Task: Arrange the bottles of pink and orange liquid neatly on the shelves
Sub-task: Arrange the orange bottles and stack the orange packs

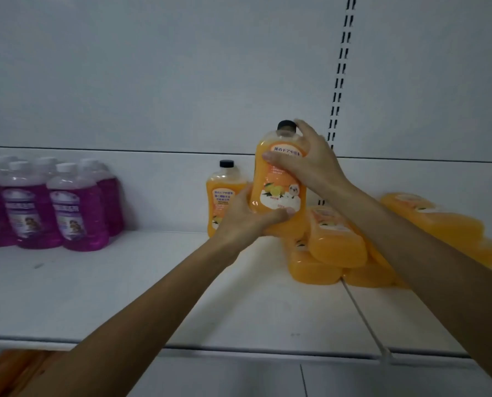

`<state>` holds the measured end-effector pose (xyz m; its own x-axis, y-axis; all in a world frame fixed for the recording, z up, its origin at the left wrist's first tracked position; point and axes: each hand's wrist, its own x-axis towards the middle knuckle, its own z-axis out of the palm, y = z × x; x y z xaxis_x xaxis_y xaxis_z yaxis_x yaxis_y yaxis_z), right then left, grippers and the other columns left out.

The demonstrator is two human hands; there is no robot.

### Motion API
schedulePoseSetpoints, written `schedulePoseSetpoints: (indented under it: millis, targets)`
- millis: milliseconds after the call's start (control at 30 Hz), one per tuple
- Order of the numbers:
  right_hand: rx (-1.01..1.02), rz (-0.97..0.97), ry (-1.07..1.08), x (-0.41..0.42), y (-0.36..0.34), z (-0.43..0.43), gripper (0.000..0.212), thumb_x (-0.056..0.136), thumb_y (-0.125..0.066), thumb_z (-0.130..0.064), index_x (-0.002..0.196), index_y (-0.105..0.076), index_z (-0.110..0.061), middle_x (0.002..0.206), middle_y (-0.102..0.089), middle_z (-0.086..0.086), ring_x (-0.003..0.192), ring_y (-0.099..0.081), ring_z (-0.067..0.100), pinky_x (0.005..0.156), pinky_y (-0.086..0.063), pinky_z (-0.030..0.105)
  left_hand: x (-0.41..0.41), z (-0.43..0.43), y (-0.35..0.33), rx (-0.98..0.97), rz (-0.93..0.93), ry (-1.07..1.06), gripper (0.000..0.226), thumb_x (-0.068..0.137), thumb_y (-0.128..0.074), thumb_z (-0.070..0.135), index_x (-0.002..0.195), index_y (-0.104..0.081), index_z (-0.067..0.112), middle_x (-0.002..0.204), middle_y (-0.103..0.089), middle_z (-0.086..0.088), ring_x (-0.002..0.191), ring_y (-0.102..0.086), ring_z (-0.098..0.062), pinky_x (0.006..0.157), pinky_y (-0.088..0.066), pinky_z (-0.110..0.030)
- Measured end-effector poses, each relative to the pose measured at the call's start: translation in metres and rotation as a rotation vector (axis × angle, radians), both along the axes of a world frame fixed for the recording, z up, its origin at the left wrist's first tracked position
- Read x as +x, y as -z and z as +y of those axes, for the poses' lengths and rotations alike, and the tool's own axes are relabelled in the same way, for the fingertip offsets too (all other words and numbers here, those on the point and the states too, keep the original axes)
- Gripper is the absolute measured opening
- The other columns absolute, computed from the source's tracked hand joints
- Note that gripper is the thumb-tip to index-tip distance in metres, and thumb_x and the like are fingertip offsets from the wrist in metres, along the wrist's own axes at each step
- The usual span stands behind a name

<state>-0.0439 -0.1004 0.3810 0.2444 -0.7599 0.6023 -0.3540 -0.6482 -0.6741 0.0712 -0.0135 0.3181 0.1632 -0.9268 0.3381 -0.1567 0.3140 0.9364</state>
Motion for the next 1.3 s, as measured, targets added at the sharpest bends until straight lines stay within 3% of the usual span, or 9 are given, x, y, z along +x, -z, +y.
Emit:
schedulePoseSetpoints:
  millis: [100, 233, 333, 500, 633, 767, 867, 1000, 1300]
  targets:
    - [0.067, 0.103, -0.146, 0.019, 0.015, 0.008, 0.096, 0.073, -0.076, -0.044, 0.148, -0.016, -0.038, 0.142, -0.039, 0.001, 0.114, -0.051, 0.021, 0.083, -0.053, 0.028, 0.029, 0.009, 0.017, 0.089, -0.029, 0.049, 0.059, 0.075, -0.075, 0.02, 0.126, -0.045, 0.024, 0.113, -0.061, 0.004, 0.101, -0.061, -0.013, 0.072, -0.056, -0.023]
    - [0.11, 0.223, -0.309, 0.034, 0.028, 0.019, 0.097, 0.065, -0.081, -0.035, 0.142, -0.023, -0.045, 0.13, -0.049, 0.002, 0.113, -0.055, 0.023, 0.087, -0.055, 0.035, 0.062, 0.016, 0.046, 0.127, -0.094, 0.11, 0.072, 0.071, -0.077, 0.028, 0.132, -0.041, 0.027, 0.122, -0.06, 0.004, 0.108, -0.061, -0.016, 0.089, -0.054, -0.034]
    - [0.049, 0.27, -0.317, 0.043, 0.041, 0.032, 0.086, 0.069, -0.081, -0.015, 0.136, -0.032, -0.036, 0.115, -0.054, -0.004, 0.106, -0.055, 0.016, 0.076, -0.051, 0.015, 0.083, 0.016, 0.068, 0.168, -0.209, 0.062, 0.081, 0.06, -0.082, 0.044, 0.129, -0.04, 0.035, 0.121, -0.06, 0.009, 0.108, -0.061, -0.013, 0.091, -0.053, -0.035]
    - [-0.081, 0.306, -0.224, 0.059, 0.059, 0.043, 0.087, 0.069, -0.08, -0.014, 0.138, -0.033, -0.037, 0.11, -0.049, -0.007, 0.111, -0.035, 0.015, 0.074, -0.039, 0.01, 0.097, 0.011, 0.083, 0.258, -0.68, -0.221, 0.084, 0.061, -0.062, 0.073, 0.129, -0.041, 0.027, 0.125, -0.059, 0.004, 0.109, -0.058, -0.02, 0.094, -0.05, -0.043]
    - [-0.087, 0.319, -0.157, 0.067, 0.061, 0.038, 0.087, 0.072, -0.079, -0.014, 0.14, -0.029, -0.035, 0.107, -0.046, -0.011, 0.114, -0.031, 0.015, 0.079, -0.037, 0.015, 0.097, 0.017, 0.091, 0.315, -1.035, -0.32, 0.071, 0.08, -0.053, 0.064, 0.13, -0.038, 0.015, 0.13, -0.048, -0.006, 0.118, -0.045, -0.025, 0.102, -0.038, -0.038]
    - [-0.122, 0.357, -0.047, 0.077, 0.062, 0.027, 0.09, 0.072, -0.08, -0.016, 0.143, -0.027, -0.032, 0.127, -0.047, 0.002, 0.122, -0.03, 0.021, 0.09, -0.035, 0.026, 0.094, 0.019, 0.09, 0.328, -1.051, -0.333, 0.07, 0.082, -0.051, 0.062, 0.127, -0.035, 0.01, 0.133, -0.043, -0.01, 0.122, -0.04, -0.027, 0.104, -0.034, -0.037]
    - [-0.124, 0.326, -0.028, 0.082, 0.062, 0.016, 0.088, 0.072, -0.08, -0.013, 0.142, -0.031, -0.033, 0.138, -0.034, 0.006, 0.127, -0.035, 0.024, 0.089, -0.038, 0.022, 0.094, 0.019, 0.091, 0.347, -1.096, -0.317, 0.067, 0.085, -0.045, 0.063, 0.126, -0.037, 0.011, 0.132, -0.044, -0.011, 0.122, -0.039, -0.027, 0.106, -0.032, -0.038]
    - [-0.122, 0.323, 0.011, 0.09, 0.065, 0.006, 0.088, 0.073, -0.079, -0.013, 0.143, -0.031, -0.034, 0.135, -0.032, 0.007, 0.122, -0.042, 0.025, 0.088, -0.045, 0.024, 0.094, 0.019, 0.092, 0.376, -1.135, -0.296, 0.067, 0.087, -0.04, 0.063, 0.128, -0.037, 0.011, 0.133, -0.042, -0.011, 0.124, -0.037, -0.028, 0.109, -0.03, -0.041]
    - [-0.159, 0.364, 0.069, 0.099, 0.065, 0.002, 0.089, 0.073, -0.08, -0.021, 0.145, -0.028, -0.032, 0.127, -0.038, 0.008, 0.118, -0.045, 0.024, 0.092, -0.043, 0.029, 0.093, 0.02, 0.091, 0.385, -1.195, -0.277, 0.061, 0.089, -0.034, 0.063, 0.123, -0.041, 0.012, 0.132, -0.044, -0.011, 0.124, -0.037, -0.029, 0.109, -0.03, -0.043]
